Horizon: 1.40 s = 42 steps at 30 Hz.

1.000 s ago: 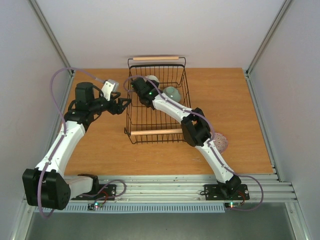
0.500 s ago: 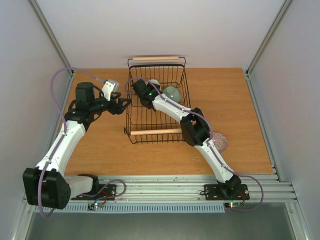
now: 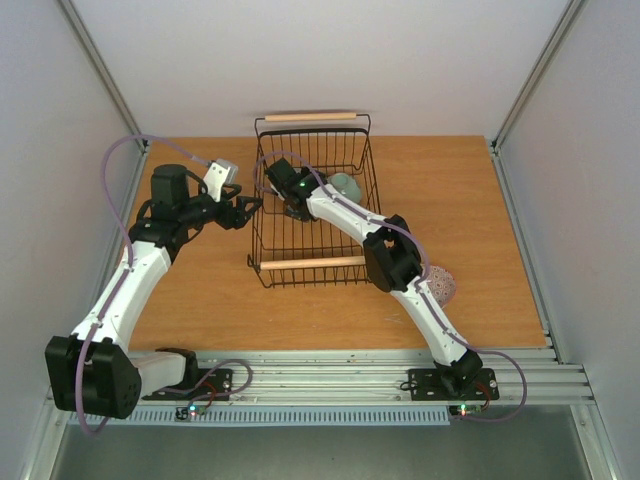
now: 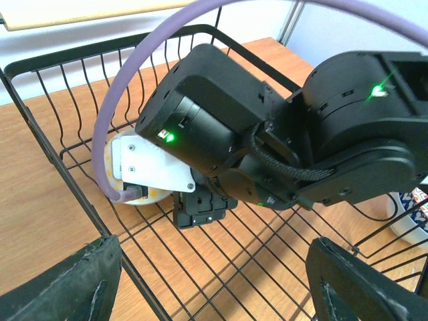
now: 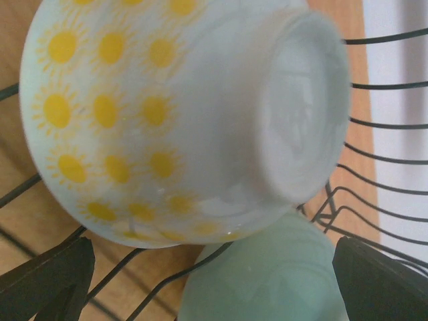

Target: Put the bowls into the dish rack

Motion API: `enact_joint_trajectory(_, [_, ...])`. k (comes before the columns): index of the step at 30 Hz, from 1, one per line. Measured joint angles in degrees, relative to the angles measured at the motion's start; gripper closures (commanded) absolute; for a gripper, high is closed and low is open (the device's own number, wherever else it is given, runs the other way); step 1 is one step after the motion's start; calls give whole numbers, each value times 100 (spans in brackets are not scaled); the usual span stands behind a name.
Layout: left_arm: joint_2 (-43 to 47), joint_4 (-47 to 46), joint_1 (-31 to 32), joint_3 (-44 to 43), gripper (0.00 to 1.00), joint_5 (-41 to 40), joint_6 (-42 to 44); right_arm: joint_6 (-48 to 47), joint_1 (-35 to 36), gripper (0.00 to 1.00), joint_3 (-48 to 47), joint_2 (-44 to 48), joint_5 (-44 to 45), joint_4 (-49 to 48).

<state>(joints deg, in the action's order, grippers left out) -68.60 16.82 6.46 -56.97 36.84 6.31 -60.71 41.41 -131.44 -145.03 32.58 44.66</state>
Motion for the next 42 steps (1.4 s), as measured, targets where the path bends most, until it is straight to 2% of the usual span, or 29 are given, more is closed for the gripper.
enact_joint_trajectory(7, [0,13,0,0,24,11,17,566,-28,1,109,573,-625,507])
enact_joint_trajectory(13, [0,15,0,0,24,39,17,1073,-120,1,608,1707,-1165,529])
enact_joint_trajectory(17, [0,15,0,0,24,103,17,1596,-243,2,1211,2581,-1222,319])
enact_joint_trajectory(20, [-2,20,0,0,24,177,17,2170,-396,9,2031,3432,-1080,2])
enact_joint_trajectory(23, [-15,24,0,0,24,240,17,3053,-686,22,3095,4533,-922,-251])
enact_joint_trajectory(28, [-138,63,0,0,24,341,17,4481,-1213,29,4616,6168,-326,-278])
enact_joint_trajectory(34, [-216,76,0,0,24,417,17,6161,-1204,37,6286,7549,503,374])
enact_joint_trajectory(38, [-240,76,0,0,24,496,15,7121,-1207,43,7466,8564,632,944])
enact_joint_trajectory(42, [-271,76,0,0,24,555,13,7788,-1204,47,8021,9276,651,1523])
